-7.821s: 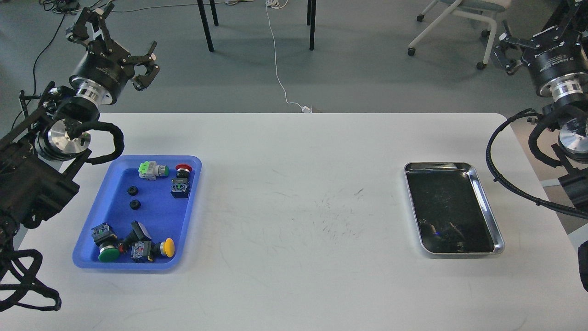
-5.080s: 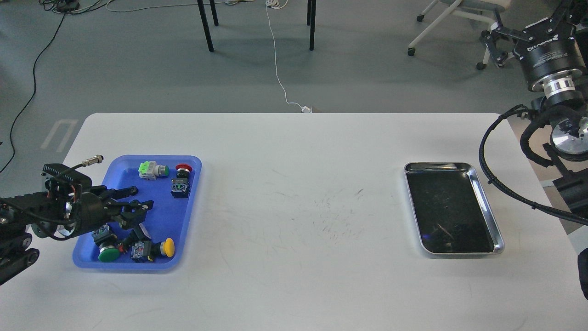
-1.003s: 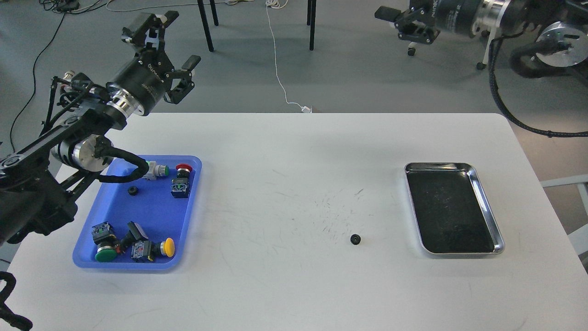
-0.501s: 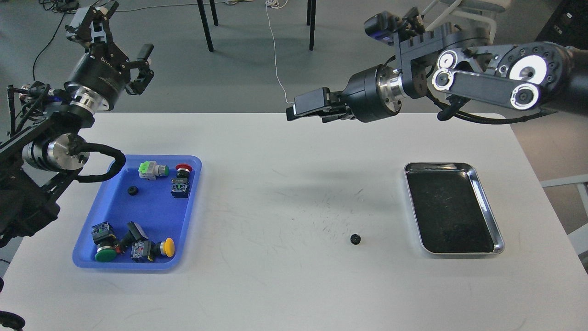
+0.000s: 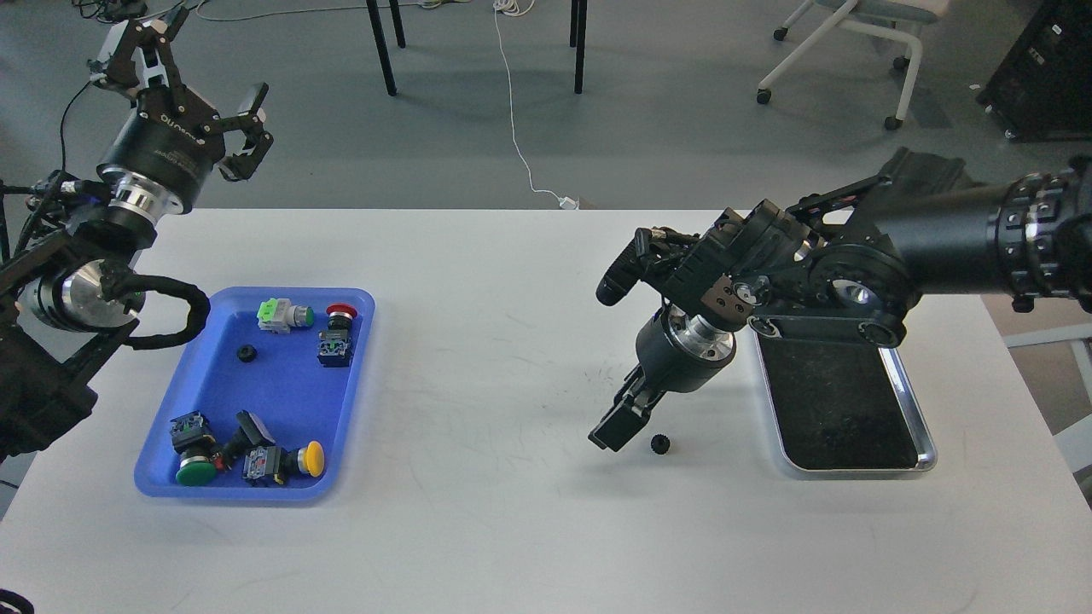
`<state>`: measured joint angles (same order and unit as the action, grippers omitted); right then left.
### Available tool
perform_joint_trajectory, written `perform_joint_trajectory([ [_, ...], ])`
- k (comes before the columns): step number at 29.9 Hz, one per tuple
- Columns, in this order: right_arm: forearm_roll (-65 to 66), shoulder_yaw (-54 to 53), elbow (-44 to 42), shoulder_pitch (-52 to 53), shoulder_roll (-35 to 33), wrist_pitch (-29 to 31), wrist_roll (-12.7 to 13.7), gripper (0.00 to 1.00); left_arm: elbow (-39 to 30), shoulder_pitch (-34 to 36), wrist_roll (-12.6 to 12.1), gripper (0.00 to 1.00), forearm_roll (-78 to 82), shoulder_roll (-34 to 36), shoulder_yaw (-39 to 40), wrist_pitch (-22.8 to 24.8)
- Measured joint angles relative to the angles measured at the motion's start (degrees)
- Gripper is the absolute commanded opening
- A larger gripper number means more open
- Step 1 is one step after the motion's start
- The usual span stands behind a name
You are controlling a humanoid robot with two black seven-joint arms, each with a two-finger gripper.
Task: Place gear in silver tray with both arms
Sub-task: 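Reach the right gripper down toward the black gear on the table, then close the right gripper around the black gear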
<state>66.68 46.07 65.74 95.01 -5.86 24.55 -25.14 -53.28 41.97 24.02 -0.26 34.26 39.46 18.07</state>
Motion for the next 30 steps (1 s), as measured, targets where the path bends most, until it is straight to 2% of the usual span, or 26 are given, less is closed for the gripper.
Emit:
perform_joint_trajectory([
  [3,2.7,2.2,0.2,-0.6,0.3,-0.4,-0.4,0.94,0.0,0.0,0.0,0.98,0.0,0.0,0.0,0.3],
  [7,7.3,4.9,1.1,-1.3,0.3,-1.0,-2.5,0.91,0.0,0.0,0.1,0.98,0.0,0.1,0.0,0.4],
  [12,9.1,5.8,0.8,-2.1,0.3,-2.2,-2.8,0.74,0.0,0.1,0.1,0.98,0.0,0.3,0.0,0.4],
  [16,9.2,5.9,-0.1,-3.3,1.2,-3.0,-2.8,0.71,0.0,0.1,0.1,0.98,0.0,0.4,0.0,0.4],
  [23,9.1,5.9,-1.8,-5.4,1.8,-5.8,1.5,0.64,0.0,0.1,0.2,0.98,0.0,0.5,0.0,0.3],
  [30,9.0,6.0,-1.9,-5.8,1.7,-6.5,2.9,0.54,0.0,0.1,0.2,0.98,0.0,0.5,0.0,0.3],
])
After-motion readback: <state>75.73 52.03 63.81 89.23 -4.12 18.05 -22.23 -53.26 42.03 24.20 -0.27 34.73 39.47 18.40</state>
